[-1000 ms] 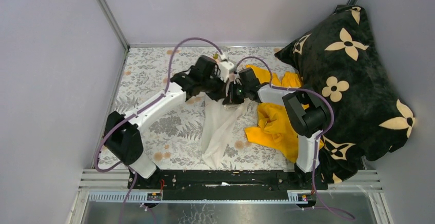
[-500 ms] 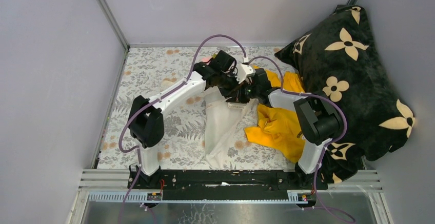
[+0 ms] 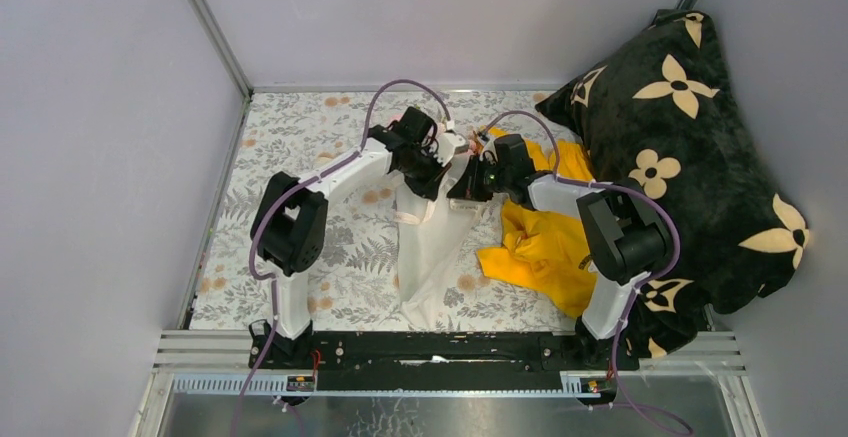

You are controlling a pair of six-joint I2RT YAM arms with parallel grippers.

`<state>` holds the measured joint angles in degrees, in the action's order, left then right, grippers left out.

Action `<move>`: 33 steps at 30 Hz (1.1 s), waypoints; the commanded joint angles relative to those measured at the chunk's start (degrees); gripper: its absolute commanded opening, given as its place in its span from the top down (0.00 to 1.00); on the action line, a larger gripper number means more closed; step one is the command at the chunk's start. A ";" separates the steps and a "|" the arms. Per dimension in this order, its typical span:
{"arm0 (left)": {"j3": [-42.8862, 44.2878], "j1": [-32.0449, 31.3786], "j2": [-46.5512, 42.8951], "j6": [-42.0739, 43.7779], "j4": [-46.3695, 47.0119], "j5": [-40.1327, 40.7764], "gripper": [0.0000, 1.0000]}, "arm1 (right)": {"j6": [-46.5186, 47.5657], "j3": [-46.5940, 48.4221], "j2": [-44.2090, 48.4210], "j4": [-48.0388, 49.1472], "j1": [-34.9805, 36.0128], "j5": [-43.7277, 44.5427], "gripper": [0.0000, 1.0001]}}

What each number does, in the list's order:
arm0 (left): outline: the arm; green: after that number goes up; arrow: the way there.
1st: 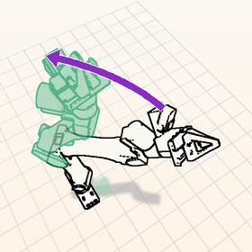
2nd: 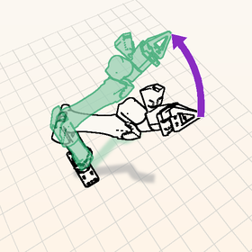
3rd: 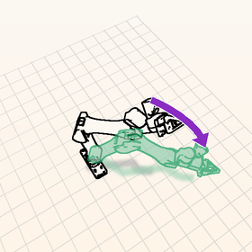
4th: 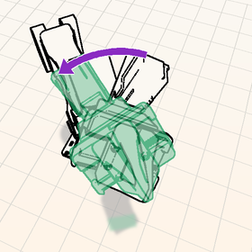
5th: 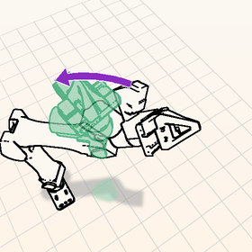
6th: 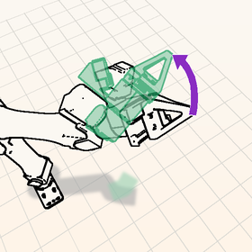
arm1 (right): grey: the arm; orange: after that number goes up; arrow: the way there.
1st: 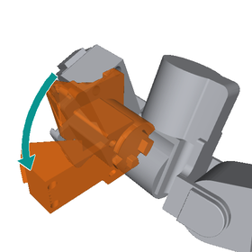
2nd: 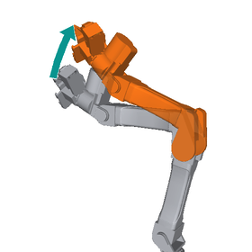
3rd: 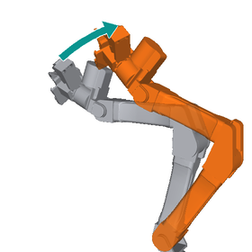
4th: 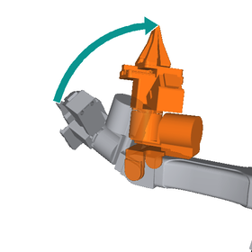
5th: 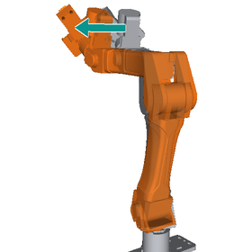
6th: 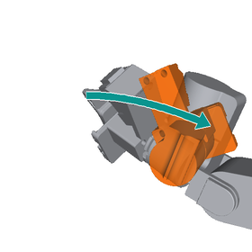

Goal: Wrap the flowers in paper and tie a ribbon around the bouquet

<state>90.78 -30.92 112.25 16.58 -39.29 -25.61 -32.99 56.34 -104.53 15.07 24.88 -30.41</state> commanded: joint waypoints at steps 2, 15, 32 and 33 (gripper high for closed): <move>-7.24 -0.94 -2.00 -2.18 5.58 -1.77 0.98 | 0.73 0.20 8.70 -0.36 -1.53 4.02 1.00; -11.49 -2.92 0.72 -2.78 12.38 0.78 0.98 | 8.22 -0.44 33.60 -20.28 -1.77 21.32 1.00; -13.46 -2.88 1.09 -4.72 14.45 -1.92 0.95 | 11.04 8.31 36.25 -16.20 -1.73 11.23 1.00; -13.42 -2.92 1.19 -5.29 14.49 -2.16 0.94 | 9.81 8.61 33.26 -12.86 -1.60 7.74 1.00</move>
<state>78.43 -33.71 112.55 13.41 -26.96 -26.15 -20.64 62.46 -62.41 -9.26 23.14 -8.62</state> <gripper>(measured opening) 0.045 0.014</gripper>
